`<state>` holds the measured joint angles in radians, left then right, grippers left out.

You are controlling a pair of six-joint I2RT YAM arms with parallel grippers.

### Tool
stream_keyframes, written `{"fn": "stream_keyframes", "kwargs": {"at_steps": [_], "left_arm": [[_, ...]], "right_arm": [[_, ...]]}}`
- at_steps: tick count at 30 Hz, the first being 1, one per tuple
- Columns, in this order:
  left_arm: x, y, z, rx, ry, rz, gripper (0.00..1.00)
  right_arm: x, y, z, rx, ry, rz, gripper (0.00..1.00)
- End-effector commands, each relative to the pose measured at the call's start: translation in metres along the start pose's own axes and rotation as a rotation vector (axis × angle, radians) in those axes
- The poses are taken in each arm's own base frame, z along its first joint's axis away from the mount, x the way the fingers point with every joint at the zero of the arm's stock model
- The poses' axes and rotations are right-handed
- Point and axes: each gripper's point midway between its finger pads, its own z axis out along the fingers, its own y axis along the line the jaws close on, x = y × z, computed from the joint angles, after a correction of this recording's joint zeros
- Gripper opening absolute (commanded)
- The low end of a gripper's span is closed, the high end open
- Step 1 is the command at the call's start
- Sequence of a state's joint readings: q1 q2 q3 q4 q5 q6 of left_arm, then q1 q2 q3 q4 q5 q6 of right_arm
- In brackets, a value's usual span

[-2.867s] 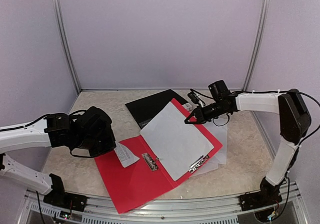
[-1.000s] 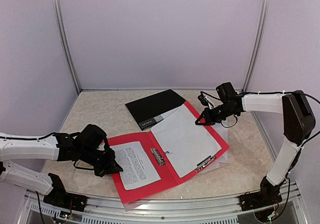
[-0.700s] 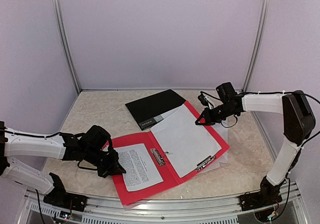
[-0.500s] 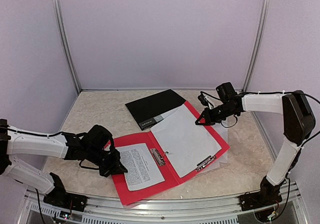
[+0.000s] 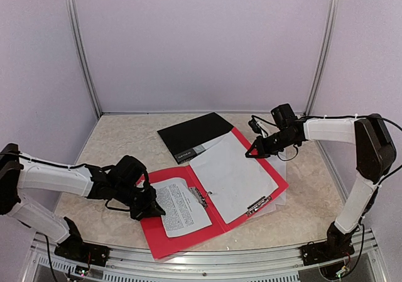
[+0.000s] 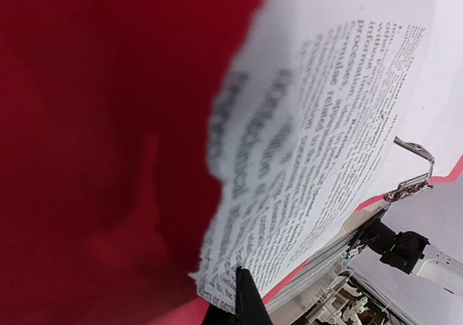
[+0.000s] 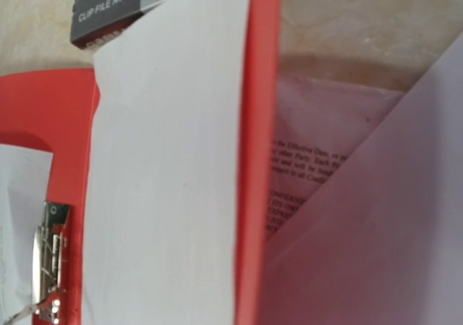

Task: Put the files into the folder
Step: Place the file on the spring clip of the folder.

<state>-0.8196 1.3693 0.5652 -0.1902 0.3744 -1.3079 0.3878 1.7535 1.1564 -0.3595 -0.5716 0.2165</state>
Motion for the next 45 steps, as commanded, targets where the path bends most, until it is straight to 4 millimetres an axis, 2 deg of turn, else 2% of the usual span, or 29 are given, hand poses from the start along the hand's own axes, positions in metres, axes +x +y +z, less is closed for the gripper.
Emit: {"fn": "stream_keyframes", "kwargs": {"at_steps": [1, 9, 17, 22, 31, 40, 45], "left_arm": [[0.0, -0.013, -0.005, 0.013, 0.002, 0.073, 0.0], [0.02, -0.011, -0.011, -0.154, 0.001, 0.224, 0.0], [0.031, 0.009, -0.026, -0.246, -0.025, 0.219, 0.0], [0.024, 0.005, -0.035, -0.221, -0.077, 0.21, 0.0], [0.009, -0.015, -0.017, -0.178, -0.093, 0.213, 0.0], [0.004, -0.008, -0.014, -0.183, -0.101, 0.195, 0.0], [0.002, -0.012, -0.01, -0.165, -0.101, 0.186, 0.0]], "right_arm": [[0.003, 0.003, -0.005, 0.027, 0.015, -0.023, 0.0], [0.002, 0.004, -0.003, 0.021, 0.02, -0.027, 0.0], [-0.002, 0.004, -0.006, 0.031, 0.013, -0.036, 0.0], [-0.004, 0.007, -0.006, 0.027, 0.009, -0.04, 0.0], [-0.003, 0.01, -0.003, 0.021, 0.015, -0.044, 0.0], [-0.001, 0.009, -0.002, 0.026, 0.016, -0.044, 0.0], [-0.003, 0.011, -0.003, 0.025, 0.014, -0.046, 0.0]]}}
